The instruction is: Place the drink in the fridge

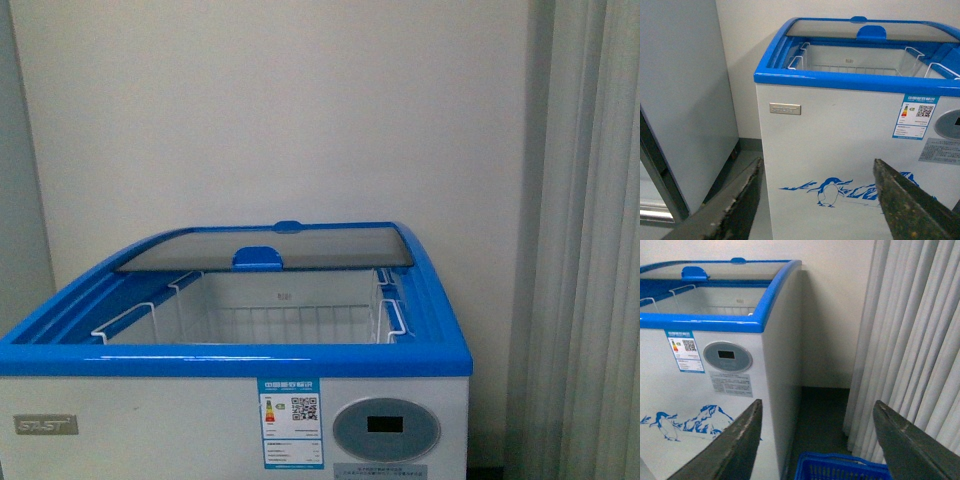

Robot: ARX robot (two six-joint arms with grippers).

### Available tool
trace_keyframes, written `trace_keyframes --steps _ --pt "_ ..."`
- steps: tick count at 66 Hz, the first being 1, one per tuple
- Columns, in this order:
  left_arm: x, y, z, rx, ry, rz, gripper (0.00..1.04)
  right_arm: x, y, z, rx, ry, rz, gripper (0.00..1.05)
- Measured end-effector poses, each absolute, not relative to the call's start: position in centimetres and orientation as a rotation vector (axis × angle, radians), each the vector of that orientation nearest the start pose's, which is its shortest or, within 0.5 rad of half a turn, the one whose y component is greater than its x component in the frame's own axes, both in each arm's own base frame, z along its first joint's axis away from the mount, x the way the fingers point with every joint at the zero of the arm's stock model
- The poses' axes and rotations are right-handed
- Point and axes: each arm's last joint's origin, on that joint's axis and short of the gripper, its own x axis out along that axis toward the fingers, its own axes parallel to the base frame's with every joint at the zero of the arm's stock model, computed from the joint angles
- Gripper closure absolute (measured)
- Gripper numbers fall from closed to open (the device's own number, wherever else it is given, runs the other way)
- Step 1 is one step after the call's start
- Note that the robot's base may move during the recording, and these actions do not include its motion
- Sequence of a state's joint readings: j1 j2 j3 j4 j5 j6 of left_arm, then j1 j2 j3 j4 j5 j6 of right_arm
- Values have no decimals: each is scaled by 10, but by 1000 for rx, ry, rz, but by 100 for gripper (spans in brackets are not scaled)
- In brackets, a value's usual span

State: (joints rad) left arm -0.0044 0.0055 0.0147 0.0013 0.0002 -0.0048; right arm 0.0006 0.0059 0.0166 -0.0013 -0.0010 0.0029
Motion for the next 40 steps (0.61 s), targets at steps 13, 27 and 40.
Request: trace_keyframes --steps 13,27,40 --pt "97 0 168 -4 -10 -5 8 97 0 169 3 -9 2 8" --pt "97 0 168 -4 -10 -5 8 97 0 169 3 -9 2 8" --pt "97 0 168 -4 -10 -5 8 97 0 169 3 -9 2 8"
